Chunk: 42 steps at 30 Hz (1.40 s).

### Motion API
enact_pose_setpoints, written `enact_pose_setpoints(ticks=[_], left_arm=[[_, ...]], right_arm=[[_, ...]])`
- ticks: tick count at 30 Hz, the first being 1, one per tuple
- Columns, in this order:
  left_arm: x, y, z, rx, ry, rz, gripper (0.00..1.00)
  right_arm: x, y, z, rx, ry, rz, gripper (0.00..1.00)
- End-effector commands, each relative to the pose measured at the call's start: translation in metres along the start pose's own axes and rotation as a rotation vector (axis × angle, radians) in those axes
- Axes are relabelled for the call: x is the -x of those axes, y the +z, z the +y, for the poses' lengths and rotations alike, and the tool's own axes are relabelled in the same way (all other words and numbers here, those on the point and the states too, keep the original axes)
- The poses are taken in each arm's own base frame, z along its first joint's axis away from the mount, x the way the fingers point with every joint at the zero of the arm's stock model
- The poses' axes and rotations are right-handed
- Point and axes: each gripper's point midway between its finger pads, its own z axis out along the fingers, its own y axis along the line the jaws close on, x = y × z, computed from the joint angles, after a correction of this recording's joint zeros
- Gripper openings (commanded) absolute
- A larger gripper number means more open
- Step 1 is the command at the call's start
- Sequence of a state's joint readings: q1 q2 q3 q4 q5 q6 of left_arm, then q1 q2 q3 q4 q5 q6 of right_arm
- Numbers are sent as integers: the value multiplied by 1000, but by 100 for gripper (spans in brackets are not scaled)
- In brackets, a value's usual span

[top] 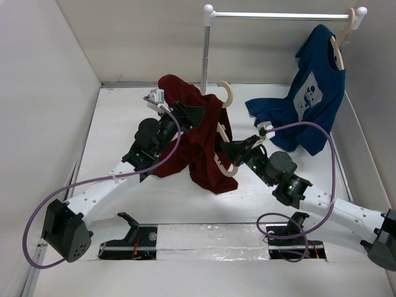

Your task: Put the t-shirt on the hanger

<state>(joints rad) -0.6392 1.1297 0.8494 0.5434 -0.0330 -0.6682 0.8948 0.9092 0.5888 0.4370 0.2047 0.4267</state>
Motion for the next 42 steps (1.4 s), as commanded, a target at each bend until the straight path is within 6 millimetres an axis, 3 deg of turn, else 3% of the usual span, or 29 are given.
enact_pose_setpoints(ticks=[1,8,13,22,24,26,36,39,40,42], left_arm=[[28,14,-16,-27,-14,-94,63],[32,26,-27,-73,-29,-112,62],[27,31,-23,-76,-52,-114,58],[21,31,-13,-81,-122,-155,25],[19,29,-12,-84,-123,-151,9],[17,27,-9,-74,-122,-148,0],[28,-8,-25,-102,-122,-119,0],[29,-18,-29,-115,-140,-113,0],[28,-20,-31,-122,-143,-102,0],[29,-24,-35,-138,-158,-99,0]], right_arm=[[38,-3,24,95,37,-115,0],[29,1,31,134,38,-82,0],[24,3,32,142,46,-69,0],[20,6,38,153,57,-59,0],[20,6,42,160,59,-57,0],[20,6,42,156,57,-54,0],[24,-5,28,94,88,-79,0],[22,-7,26,76,93,-58,15],[20,-8,25,69,89,-38,26],[20,-11,23,57,87,-25,36]])
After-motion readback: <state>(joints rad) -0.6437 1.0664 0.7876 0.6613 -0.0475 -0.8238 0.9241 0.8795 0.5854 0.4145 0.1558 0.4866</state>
